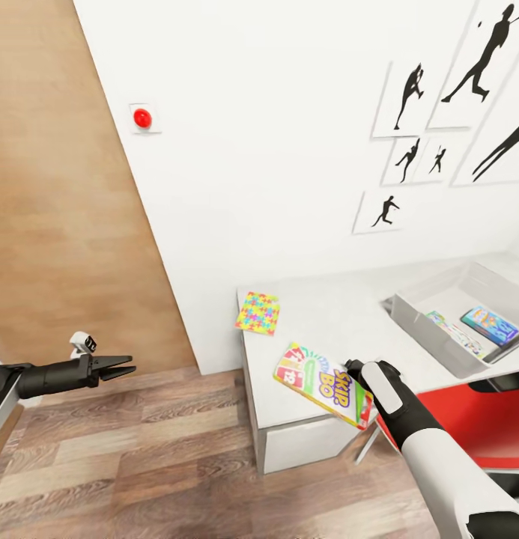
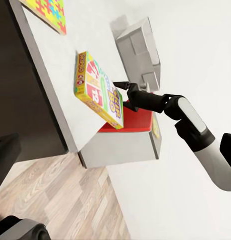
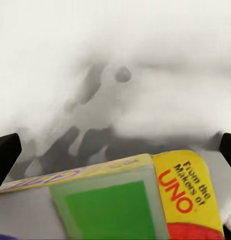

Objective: Put all the toys in the child's room - the three board games (two on the bed and one on the table), the two jigsaw puzzles on the table, and the tennis ball on the table - inside the toy box on the table in the child's room.

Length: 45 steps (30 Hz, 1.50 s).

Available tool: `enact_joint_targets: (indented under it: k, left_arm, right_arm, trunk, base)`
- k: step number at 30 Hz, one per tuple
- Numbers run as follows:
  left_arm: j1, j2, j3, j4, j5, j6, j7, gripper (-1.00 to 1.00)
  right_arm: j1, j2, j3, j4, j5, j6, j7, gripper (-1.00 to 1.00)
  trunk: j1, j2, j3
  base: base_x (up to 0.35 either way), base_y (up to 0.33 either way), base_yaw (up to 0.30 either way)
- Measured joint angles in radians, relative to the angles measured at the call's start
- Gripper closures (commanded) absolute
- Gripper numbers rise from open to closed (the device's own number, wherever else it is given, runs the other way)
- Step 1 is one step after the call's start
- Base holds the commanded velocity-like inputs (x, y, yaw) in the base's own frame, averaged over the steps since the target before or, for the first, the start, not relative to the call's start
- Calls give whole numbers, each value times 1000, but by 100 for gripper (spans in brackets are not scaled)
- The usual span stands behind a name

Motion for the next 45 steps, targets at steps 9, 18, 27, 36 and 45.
enact_joint_targets:
  k: [9, 18, 27, 36, 45]
  left_arm:
    - [0, 0, 1, 0, 0, 0, 0, -100]
    - [0, 1, 1, 0, 0, 1, 0, -100]
    - [0, 1, 1, 0, 0, 1, 0, -100]
    - [0, 1, 1, 0, 0, 0, 0, -100]
    - [0, 0, 1, 0, 1, 0, 0, -100]
  right_arm:
    - [0, 0, 0, 0, 2, 1, -1, -100]
    - [0, 0, 0, 0, 4, 4, -2, -100]
    - [0, 1, 0, 0, 3, 2, -1, -100]
    - [0, 1, 1, 0, 3, 2, -1, -100]
    - [0, 1, 1, 0, 2, 1, -1, -100]
  trunk:
    - [0, 0, 0]
    - [0, 0, 0]
    - [0, 0, 0]
    - [0, 0, 0]
    - [0, 0, 0]
  base:
    - [-86, 98, 0]
    - [-13, 116, 0]
    - [2, 94, 0]
    - [-20, 67, 0]
    - [-2, 97, 0]
